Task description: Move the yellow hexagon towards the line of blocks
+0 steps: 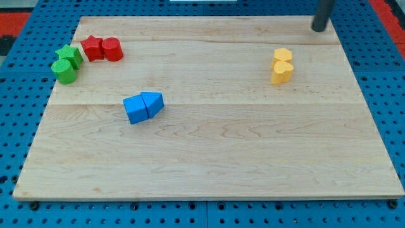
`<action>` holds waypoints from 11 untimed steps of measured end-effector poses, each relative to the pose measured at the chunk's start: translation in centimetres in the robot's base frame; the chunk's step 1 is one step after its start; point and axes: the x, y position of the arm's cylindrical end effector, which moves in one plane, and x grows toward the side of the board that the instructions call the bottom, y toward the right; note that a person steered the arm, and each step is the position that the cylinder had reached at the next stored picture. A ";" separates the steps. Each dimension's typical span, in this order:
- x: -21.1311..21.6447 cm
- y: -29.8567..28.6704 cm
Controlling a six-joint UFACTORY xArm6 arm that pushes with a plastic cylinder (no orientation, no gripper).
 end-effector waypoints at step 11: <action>6.0 -28.9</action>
